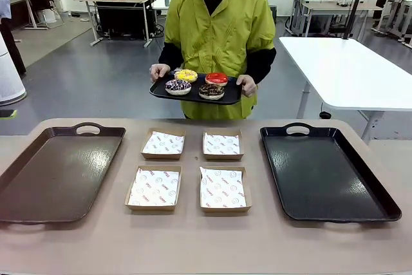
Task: Individually package the donuts and arrange them on the tray.
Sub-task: Pick up one Paper togo box.
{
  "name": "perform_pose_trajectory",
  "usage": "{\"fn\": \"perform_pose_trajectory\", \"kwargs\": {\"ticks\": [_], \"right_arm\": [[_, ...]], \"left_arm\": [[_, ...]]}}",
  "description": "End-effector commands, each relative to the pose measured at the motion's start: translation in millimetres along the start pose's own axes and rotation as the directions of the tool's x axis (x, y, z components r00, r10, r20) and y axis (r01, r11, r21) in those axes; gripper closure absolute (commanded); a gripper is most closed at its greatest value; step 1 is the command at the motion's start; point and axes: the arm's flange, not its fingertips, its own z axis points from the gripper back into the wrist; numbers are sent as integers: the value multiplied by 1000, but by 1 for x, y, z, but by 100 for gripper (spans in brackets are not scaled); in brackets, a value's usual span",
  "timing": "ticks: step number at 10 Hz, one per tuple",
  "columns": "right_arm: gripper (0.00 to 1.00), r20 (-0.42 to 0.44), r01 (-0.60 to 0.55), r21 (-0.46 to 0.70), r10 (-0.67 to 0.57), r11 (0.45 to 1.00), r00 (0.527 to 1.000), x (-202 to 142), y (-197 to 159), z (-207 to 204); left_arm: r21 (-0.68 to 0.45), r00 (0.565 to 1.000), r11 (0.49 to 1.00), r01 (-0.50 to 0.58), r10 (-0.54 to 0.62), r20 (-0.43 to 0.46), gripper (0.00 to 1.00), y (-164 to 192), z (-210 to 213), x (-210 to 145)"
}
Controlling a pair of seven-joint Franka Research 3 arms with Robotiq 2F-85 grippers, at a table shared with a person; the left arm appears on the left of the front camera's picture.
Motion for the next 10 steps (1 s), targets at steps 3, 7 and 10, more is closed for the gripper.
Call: {"fn": "perform_pose_trajectory", "kwargs": {"ticks": [3,7,10], "right_arm": [[0,-186,69,-120,-91,990,978,-66,-66,-22],[0,-142,73,-97,-86,993,986,-65,-77,-11],[0,-167,97,-117,-116,988,979,-33,-78,10]], "left_arm": [[141,998,989,-46,51,-30,0,36,13,-33],[251,996,966,-62,77,-53,0,55,36,-32],[238,992,967,-94,110,-59,0,49,34,-22]]}}
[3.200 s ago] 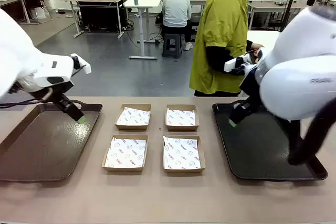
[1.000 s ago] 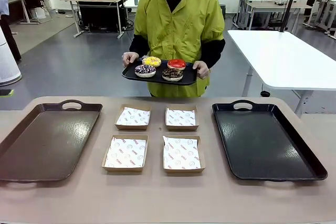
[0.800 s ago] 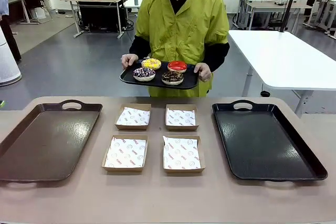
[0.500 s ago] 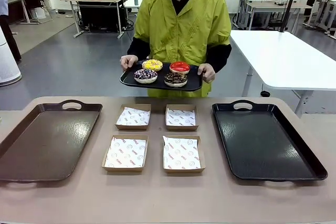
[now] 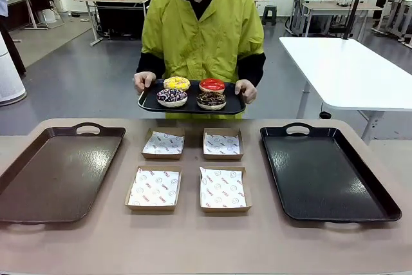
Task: Individually package the donuts and arrange them on the tray.
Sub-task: Pick up one Paper togo box.
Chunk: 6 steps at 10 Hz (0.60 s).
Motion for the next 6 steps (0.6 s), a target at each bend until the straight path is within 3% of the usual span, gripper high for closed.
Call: {"fn": "perform_pose_trajectory", "kwargs": {"ticks": [1,6], "right_arm": [[0,-11,2,3,-2,1000,1000,1,-1,-2],[0,-11,2,3,-2,1000,1000,1,-1,-2]], "left_arm": [[-2,1000,1000,-5,5,-7,0,-1,-2,0],[-2,1000,1000,-5,5,-7,0,-1,-2,0]]}}
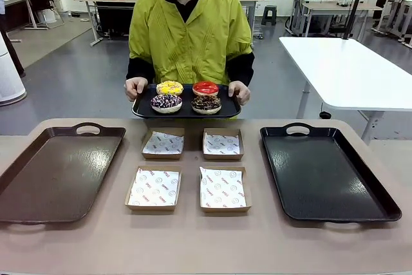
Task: Individually package the donuts and arrange them on the tray.
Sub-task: Pick up one Paper togo box.
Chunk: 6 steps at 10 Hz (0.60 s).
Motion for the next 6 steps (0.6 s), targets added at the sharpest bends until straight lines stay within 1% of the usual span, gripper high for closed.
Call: {"fn": "perform_pose_trajectory", "kwargs": {"ticks": [1,6], "right_arm": [[0,-1,-6,9,6,1000,1000,0,0,1],[0,-1,-6,9,6,1000,1000,0,0,1]], "left_arm": [[-3,1000,1000,-5,5,-4,0,0,-1,0],[0,1000,1000,0,0,0,0,0,0,0]]}}
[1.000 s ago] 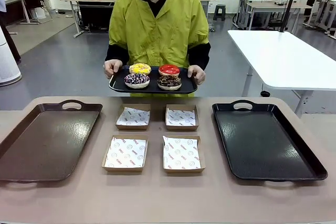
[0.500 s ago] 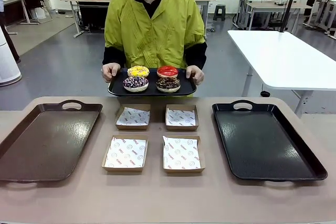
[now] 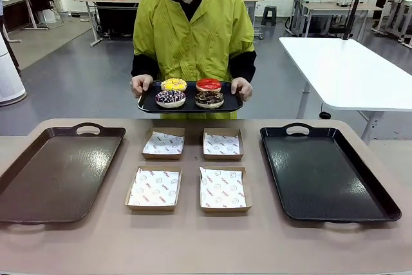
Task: Individually package the donuts and arrange them on the tray.
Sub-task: Pick up one Paper togo box.
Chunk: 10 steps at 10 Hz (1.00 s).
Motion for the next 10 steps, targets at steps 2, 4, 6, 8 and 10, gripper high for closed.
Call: {"fn": "perform_pose_trajectory", "kwargs": {"ticks": [2,4,6,8,10], "right_arm": [[0,-1,-6,10,6,1000,1000,0,0,1],[0,-1,-6,10,6,1000,1000,0,0,1],[0,-1,-6,10,6,1000,1000,0,0,1],[0,-1,-6,10,6,1000,1000,0,0,1],[0,-1,-6,10,6,1000,1000,0,0,1]], "left_arm": [[196,996,980,-18,0,92,0,-46,-25,-1],[450,998,891,-56,47,33,0,-99,-75,32],[640,996,765,-70,92,0,0,-119,-137,52],[803,991,594,-58,130,-24,0,-115,-203,67],[894,991,446,-33,129,-28,0,-99,-270,78]]}}
